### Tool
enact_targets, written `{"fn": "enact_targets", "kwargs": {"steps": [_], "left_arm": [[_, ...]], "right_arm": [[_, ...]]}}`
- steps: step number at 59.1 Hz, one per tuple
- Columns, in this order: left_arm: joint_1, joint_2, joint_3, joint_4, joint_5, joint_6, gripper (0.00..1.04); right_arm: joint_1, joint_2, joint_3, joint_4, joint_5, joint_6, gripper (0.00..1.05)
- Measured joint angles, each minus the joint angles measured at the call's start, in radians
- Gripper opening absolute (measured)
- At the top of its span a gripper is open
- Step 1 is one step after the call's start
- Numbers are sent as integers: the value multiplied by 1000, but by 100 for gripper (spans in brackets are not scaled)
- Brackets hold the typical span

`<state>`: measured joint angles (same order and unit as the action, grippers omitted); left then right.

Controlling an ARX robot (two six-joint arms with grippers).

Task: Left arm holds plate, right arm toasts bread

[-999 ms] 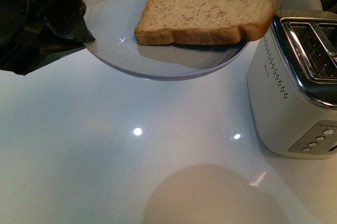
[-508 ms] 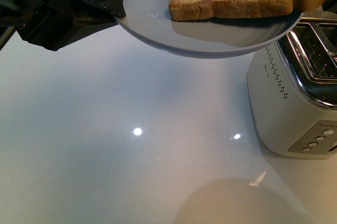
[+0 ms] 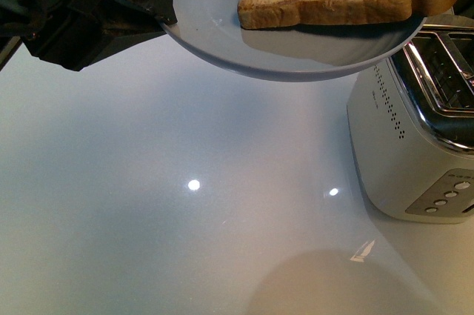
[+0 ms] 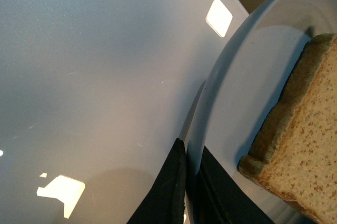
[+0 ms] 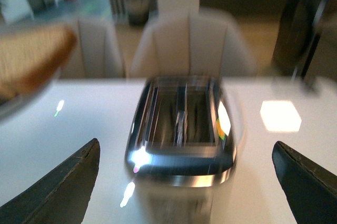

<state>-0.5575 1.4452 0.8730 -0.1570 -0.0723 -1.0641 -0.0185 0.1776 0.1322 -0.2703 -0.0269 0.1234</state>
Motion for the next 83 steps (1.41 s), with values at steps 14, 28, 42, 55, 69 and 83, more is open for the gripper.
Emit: {"fn": "enact_targets", "kwargs": {"steps": [14, 28, 42, 55, 69, 83], "left_arm": [[-3, 0, 0, 0, -3, 0, 3], [-3, 0, 0, 0, 0, 0, 3], [-3, 0, 0, 0, -2, -1, 3], [-3, 0, 0, 0, -2, 0, 3], [-3, 0, 0, 0, -2, -1, 3], [-3, 0, 0, 0, -3, -2, 3]], "right_arm": [[-47, 401, 143, 105, -122, 168, 96], [20, 755, 304, 357, -300, 409, 96], [150, 966, 380, 546, -367, 664, 96], [201, 1052, 406, 608, -354, 711, 96], [215, 1088, 426, 629, -358, 731, 70], [219, 1093, 436, 636, -359, 748, 23]]}}
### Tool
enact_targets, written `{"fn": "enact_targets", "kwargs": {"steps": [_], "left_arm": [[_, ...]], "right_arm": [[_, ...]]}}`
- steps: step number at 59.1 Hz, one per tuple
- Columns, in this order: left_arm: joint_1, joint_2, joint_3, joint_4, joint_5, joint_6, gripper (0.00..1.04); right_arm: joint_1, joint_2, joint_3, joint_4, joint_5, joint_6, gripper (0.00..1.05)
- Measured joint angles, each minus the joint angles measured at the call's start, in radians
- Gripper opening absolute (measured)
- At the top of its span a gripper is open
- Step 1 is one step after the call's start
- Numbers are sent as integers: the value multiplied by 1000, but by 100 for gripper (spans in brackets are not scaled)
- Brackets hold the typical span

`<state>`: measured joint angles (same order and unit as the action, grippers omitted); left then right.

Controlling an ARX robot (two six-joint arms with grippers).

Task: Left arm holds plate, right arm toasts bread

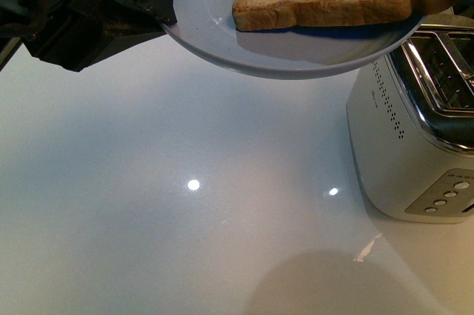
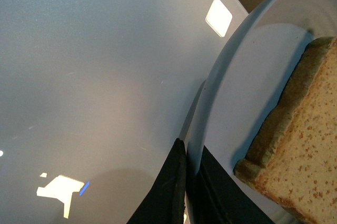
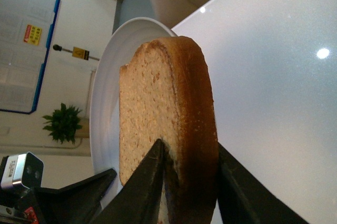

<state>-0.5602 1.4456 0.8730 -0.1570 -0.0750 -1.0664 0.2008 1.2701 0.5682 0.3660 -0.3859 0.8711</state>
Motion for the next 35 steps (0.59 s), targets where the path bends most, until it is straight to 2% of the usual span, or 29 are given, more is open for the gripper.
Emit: {"fn": "enact_targets", "kwargs": {"steps": [3, 7, 19, 24, 27, 28, 35], "left_arm": [[0, 0, 0, 0, -1, -2, 3], [0, 0, 0, 0, 0, -2, 3], [0, 0, 0, 0, 1, -2, 3], [0, 0, 0, 0, 1, -2, 3], [0, 0, 0, 0, 1, -2, 3], [0, 0, 0, 0, 1, -2, 3], [0, 0, 0, 0, 2, -2, 3]], "right_arm": [[-3, -2, 1, 0, -8, 6, 12], [-13, -14, 2, -3, -19, 13, 3], [-84, -93, 50, -62, -37, 22, 3], [-124, -132, 84, -108, -19, -26, 3], [-167, -170, 134, -188, 24, -121, 3], [-278, -221, 230, -324, 20, -351, 3], [-315, -223, 251, -406, 78, -560, 3]]}}
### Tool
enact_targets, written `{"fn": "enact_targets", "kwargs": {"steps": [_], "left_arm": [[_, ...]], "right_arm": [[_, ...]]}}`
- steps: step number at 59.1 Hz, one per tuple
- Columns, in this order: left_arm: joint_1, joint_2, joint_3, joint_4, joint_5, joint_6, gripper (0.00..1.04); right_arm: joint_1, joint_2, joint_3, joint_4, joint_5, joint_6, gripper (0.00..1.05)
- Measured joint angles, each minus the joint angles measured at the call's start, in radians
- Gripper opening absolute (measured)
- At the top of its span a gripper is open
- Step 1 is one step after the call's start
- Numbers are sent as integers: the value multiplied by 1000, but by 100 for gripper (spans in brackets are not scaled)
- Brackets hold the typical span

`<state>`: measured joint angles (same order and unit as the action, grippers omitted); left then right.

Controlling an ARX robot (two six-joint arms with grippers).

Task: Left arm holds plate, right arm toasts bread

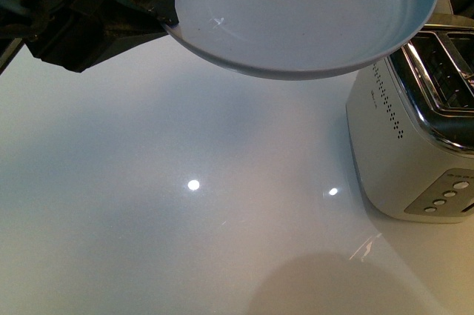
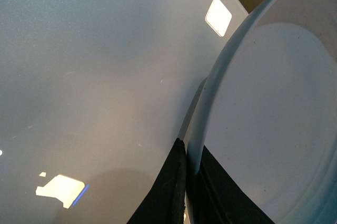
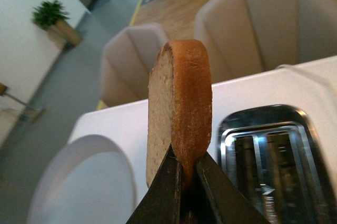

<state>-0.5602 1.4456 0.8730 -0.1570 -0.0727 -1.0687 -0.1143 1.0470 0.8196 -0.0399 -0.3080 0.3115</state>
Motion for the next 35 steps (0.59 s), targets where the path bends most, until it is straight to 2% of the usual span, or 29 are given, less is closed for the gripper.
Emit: {"fn": "enact_targets", "kwargs": {"steps": [6, 17, 35], "left_arm": [[0, 0, 0, 0, 0, 0, 3], [0, 0, 0, 0, 0, 0, 3], [0, 0, 0, 0, 0, 0, 3]], "right_arm": [[1, 15, -17, -15, 98, -158, 3], [28, 43, -80, -23, 195, -367, 3], [95, 105, -113, 38, 275, -455, 3]]}}
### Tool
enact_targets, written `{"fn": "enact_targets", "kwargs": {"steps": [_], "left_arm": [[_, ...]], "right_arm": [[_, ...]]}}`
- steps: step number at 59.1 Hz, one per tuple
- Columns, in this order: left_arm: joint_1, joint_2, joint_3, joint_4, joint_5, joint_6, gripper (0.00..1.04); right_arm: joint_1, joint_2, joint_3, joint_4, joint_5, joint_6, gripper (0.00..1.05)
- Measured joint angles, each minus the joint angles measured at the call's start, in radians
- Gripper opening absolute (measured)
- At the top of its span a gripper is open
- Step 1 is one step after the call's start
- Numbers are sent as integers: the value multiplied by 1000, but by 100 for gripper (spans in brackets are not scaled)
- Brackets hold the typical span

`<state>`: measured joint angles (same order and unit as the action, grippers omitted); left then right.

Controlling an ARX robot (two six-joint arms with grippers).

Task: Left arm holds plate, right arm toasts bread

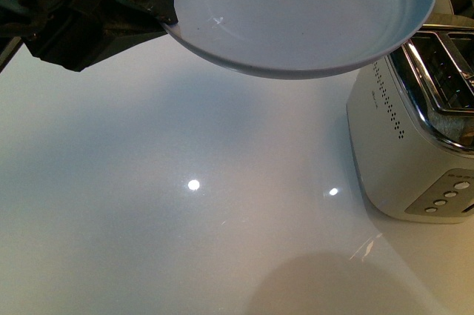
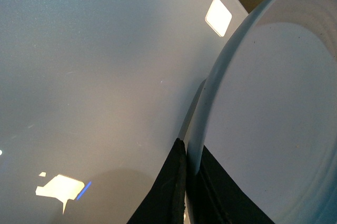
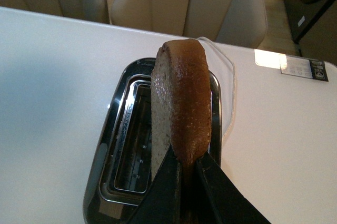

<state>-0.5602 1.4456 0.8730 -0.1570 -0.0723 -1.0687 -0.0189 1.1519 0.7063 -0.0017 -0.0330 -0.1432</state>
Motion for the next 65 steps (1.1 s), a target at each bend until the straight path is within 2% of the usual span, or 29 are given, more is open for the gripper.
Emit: {"fn": "enact_targets", "kwargs": {"steps": [26, 50, 65], "left_arm": [[0, 0, 0, 0, 0, 0, 3], [0, 0, 0, 0, 0, 0, 3], [0, 0, 0, 0, 0, 0, 3]], "right_arm": [[84, 121, 26, 58, 66, 19, 3], [104, 208, 44, 76, 128, 18, 3], [118, 256, 74, 31, 180, 1, 3]]}}
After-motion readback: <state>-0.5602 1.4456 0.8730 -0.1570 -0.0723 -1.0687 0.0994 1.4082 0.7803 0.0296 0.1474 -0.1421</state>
